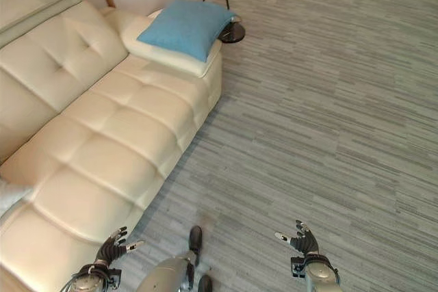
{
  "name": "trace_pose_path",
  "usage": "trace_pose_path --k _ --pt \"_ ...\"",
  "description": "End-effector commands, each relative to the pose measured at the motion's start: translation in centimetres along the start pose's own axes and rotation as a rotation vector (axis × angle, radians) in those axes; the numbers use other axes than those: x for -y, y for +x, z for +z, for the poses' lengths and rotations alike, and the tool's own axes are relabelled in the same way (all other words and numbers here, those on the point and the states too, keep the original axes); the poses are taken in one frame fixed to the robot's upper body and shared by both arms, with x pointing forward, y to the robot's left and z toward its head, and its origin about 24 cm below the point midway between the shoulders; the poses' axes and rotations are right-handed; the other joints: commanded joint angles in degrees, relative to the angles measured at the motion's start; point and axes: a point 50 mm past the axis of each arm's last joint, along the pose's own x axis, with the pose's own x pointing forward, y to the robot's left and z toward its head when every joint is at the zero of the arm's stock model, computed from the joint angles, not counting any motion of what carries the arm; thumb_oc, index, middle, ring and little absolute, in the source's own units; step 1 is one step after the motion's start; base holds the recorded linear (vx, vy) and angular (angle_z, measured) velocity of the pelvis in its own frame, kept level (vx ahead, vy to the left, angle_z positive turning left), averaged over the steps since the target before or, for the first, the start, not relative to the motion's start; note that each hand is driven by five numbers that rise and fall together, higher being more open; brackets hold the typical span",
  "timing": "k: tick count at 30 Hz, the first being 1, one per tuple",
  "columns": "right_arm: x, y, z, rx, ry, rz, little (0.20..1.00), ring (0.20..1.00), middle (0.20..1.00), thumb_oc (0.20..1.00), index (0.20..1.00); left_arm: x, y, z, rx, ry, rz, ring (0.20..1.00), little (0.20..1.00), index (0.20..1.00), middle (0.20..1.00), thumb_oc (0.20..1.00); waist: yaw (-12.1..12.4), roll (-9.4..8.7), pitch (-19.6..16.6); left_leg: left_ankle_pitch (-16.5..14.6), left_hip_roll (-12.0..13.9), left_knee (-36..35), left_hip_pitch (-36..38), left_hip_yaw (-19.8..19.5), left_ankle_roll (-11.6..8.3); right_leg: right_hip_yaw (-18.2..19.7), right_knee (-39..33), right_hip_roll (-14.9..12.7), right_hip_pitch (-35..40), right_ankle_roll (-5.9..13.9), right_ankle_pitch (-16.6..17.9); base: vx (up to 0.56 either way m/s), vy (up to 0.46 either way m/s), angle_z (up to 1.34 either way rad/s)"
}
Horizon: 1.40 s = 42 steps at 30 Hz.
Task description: Pick up all the scattered cushions and arrange them neatly on the sofa.
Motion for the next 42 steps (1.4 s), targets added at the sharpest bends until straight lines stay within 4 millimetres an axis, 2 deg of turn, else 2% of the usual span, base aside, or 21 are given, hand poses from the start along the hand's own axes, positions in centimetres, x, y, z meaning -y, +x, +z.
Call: trace_pose_path --k 1,4,5,6,8,12,14,18,20,21,22,24,25,26,27,30,31,33,36,38,42 --pt "-0.5 0.3 2.1 0.098 0.027 0.022 1.000 1.000 1.000 1.000 1.000 -2.4 0.6 3.2 0.119 0.055 0.041 1.000 1.000 1.000 1.000 1.000 2.0 -5.54 -1.8 -1.6 3.1 3.2 -0.8 -0.5 -11.15 1.6 -0.1 -18.2 -0.6 3.15 -0.5 0.24 0.159 -0.51" --pt "-1.2 0.3 2.4 0.107 0.031 0.048 1.000 1.000 1.000 1.000 1.000 -3.4 0.5 3.5 0.130 0.063 0.076 1.000 1.000 1.000 1.000 1.000 2.3 -6.04 -1.7 -4.2 2.7 4.0 0.6 0.6 -9.71 1.0 5.6 -20.2 -3.2 4.51 3.2 0.16 0.128 -0.34" --pt "-1.2 0.3 2.4 0.107 0.031 0.048 1.000 1.000 1.000 1.000 1.000 -3.4 0.5 3.5 0.130 0.063 0.076 1.000 1.000 1.000 1.000 1.000 2.3 -6.04 -1.7 -4.2 2.7 4.0 0.6 0.6 -9.71 1.0 5.6 -20.2 -3.2 4.51 3.2 0.15 0.117 -0.59" --pt "-1.6 0.3 2.4 0.110 0.034 0.062 1.000 1.000 1.000 1.000 1.000 -3.9 0.4 3.5 0.132 0.063 0.094 1.000 1.000 1.000 1.000 1.000 2.6 -6.06 -1.8 -5.3 2.9 3.9 1.7 1.2 -9.11 -0.2 8.5 -20.9 -5.1 5.28 5.9 0.16 0.093 -0.57" --pt "-1.8 0.3 2.5 0.110 0.033 0.069 1.000 1.000 1.000 1.000 1.000 -4.0 0.4 3.3 0.124 0.052 0.102 1.000 1.000 1.000 1.000 1.000 2.7 -5.69 -1.5 -6.2 3.0 3.1 4.0 1.1 -8.56 -2.0 10.2 -20.9 -8.6 4.55 7.3 0.24 0.104 -0.16" --pt "-1.7 0.7 3.5 0.136 0.026 0.066 1.000 1.000 1.000 1.000 1.000 -3.7 0.6 3.3 0.121 0.040 0.098 1.000 1.000 1.000 1.000 1.000 1.5 -4.32 0.4 -7.8 3.2 1.2 8.6 0.9 -8.52 -7.4 6.8 -20.5 -15.4 3.48 5.4 0.22 0.052 0.10" --pt "-1.6 0.8 3.9 0.147 0.018 0.062 1.000 1.000 1.000 1.000 1.000 -3.4 0.7 3.3 0.120 0.041 0.089 1.000 1.000 1.000 1.000 1.000 0.7 -4.33 1.4 -8.9 2.7 0.6 11.2 0.6 -8.63 -9.5 3.3 -20.2 -18.3 3.68 6.8 0.27 -0.021 -0.13" --pt "-1.2 0.6 3.8 0.149 0.004 0.050 1.000 1.000 1.000 1.000 1.000 -3.0 0.9 3.9 0.139 0.044 0.083 1.000 1.000 1.000 1.000 1.000 -1.3 -4.38 2.5 -12.4 1.5 1.4 15.8 -1.5 -9.59 -10.9 -1.7 -19.6 -22.0 4.34 9.0 0.33 -0.093 0.27" --pt "-1.0 0.2 2.9 0.135 0.020 0.046 1.000 1.000 1.000 1.000 1.000 -2.7 0.9 3.8 0.142 0.056 0.069 1.000 1.000 1.000 1.000 1.000 -1.7 -4.73 2.1 -14.1 1.3 2.7 17.8 -2.9 -10.74 -10.2 -2.1 -19.6 -20.0 3.42 8.9 0.37 -0.172 0.82" --pt "-1.0 0.2 2.8 0.130 0.024 0.048 1.000 1.000 1.000 1.000 1.000 -2.5 0.9 3.7 0.137 0.057 0.064 1.000 1.000 1.000 1.000 1.000 -1.8 -4.55 1.7 -14.4 2.1 3.6 18.4 -2.9 -11.54 -10.0 -1.5 -19.1 -19.2 2.76 8.4 0.34 -0.223 0.75" --pt "-0.9 0.2 2.7 0.128 0.026 0.044 1.000 1.000 1.000 1.000 1.000 -2.4 0.9 3.6 0.135 0.053 0.061 1.000 1.000 1.000 1.000 1.000 -2.1 -4.54 1.2 -13.7 2.8 5.2 18.2 -3.0 -12.34 -10.5 -1.6 -19.2 -18.4 2.27 8.4 0.32 -0.267 0.58" --pt "-0.5 0.3 2.8 0.129 0.043 0.030 1.000 1.000 1.000 1.000 1.000 -2.0 1.0 3.7 0.135 0.047 0.045 1.000 1.000 1.000 1.000 1.000 -2.3 -4.59 1.4 -10.7 4.6 15.7 13.8 -2.5 -13.84 -10.6 -2.0 -18.8 -16.1 0.65 7.6 0.22 -0.249 0.66" --pt "-0.3 0.3 3.0 0.136 0.043 0.023 1.000 1.000 1.000 1.000 1.000 -1.8 1.1 3.9 0.139 0.039 0.040 1.000 1.000 1.000 1.000 1.000 -2.1 -4.71 1.7 -9.0 5.1 19.3 11.8 -2.3 -14.14 -10.6 -2.4 -18.6 -15.0 -0.04 7.0 0.10 -0.137 1.23" --pt "-0.3 0.4 3.0 0.137 0.043 0.023 1.000 1.000 1.000 1.000 1.000 -1.7 1.1 3.9 0.139 0.039 0.040 1.000 1.000 1.000 1.000 1.000 -2.2 -4.60 1.6 -9.2 5.2 19.7 11.5 -2.4 -14.18 -10.7 -2.4 -18.5 -15.1 -0.08 7.0 0.15 -0.172 0.87" --pt "0.0 0.5 3.2 0.133 0.042 0.011 1.000 1.000 1.000 1.000 1.000 -1.4 1.3 4.1 0.141 0.017 0.035 1.000 1.000 1.000 1.000 1.000 -1.7 -4.68 2.0 -8.6 6.7 22.3 7.8 -0.6 -13.37 -11.0 -2.7 -18.2 -13.4 -1.17 5.1 0.17 -0.141 0.16" --pt "0.5 0.6 3.3 0.133 0.035 -0.005 1.000 1.000 1.000 1.000 1.000 -1.1 1.4 3.9 0.129 0.023 0.029 1.000 1.000 1.000 1.000 1.000 -0.5 -4.80 2.0 -10.8 5.2 16.8 3.9 0.1 -11.99 -10.9 -3.5 -18.1 -11.3 -0.99 3.5 0.23 -0.093 -0.03" --pt "0.6 0.6 3.3 0.134 0.032 -0.008 1.000 1.000 1.000 1.000 1.000 -1.0 1.4 3.9 0.131 0.026 0.028 1.000 1.000 1.000 1.000 1.000 -0.2 -4.69 2.0 -9.8 4.8 14.7 2.5 0.2 -12.09 -10.8 -3.8 -17.8 -10.7 -0.96 3.2 0.22 -0.011 0.61" --pt "0.7 0.6 3.1 0.126 0.023 -0.014 1.000 1.000 1.000 1.000 1.000 -1.1 1.3 3.8 0.129 0.030 0.028 1.000 1.000 1.000 1.000 1.000 0.8 -4.13 2.0 -5.3 4.7 9.4 0.1 -0.1 -12.84 -10.4 -4.3 -16.5 -8.9 -1.06 2.2 0.23 0.001 0.25" --pt "0.8 0.5 2.6 0.107 0.008 -0.014 1.000 1.000 1.000 1.000 1.000 -1.2 1.1 3.3 0.114 0.029 0.032 1.000 1.000 1.000 1.000 1.000 2.3 -3.50 2.1 -0.4 4.9 3.2 -1.1 -1.5 -13.82 -9.0 -5.0 -14.6 -5.7 -1.27 0.7 0.28 0.033 -0.11" --pt "0.7 0.4 2.0 0.083 -0.001 -0.015 1.000 1.000 1.000 1.000 1.000 -1.2 1.0 3.0 0.103 0.029 0.033 1.000 1.000 1.000 1.000 1.000 2.8 -3.47 1.9 1.3 5.1 0.9 -2.1 -0.9 -14.02 -8.4 -5.5 -14.0 -3.5 -1.21 -0.5 0.30 0.065 -0.57" --pt "0.5 0.4 1.4 0.058 -0.020 -0.010 1.000 1.000 1.000 1.000 1.000 -1.5 0.9 2.6 0.092 0.028 0.045 1.000 1.000 1.000 1.000 1.000 3.9 -3.79 1.2 2.5 5.9 -0.2 -3.0 2.0 -13.81 -7.0 -5.5 -13.7 -0.3 -0.82 -2.0 0.33 0.119 -0.41"
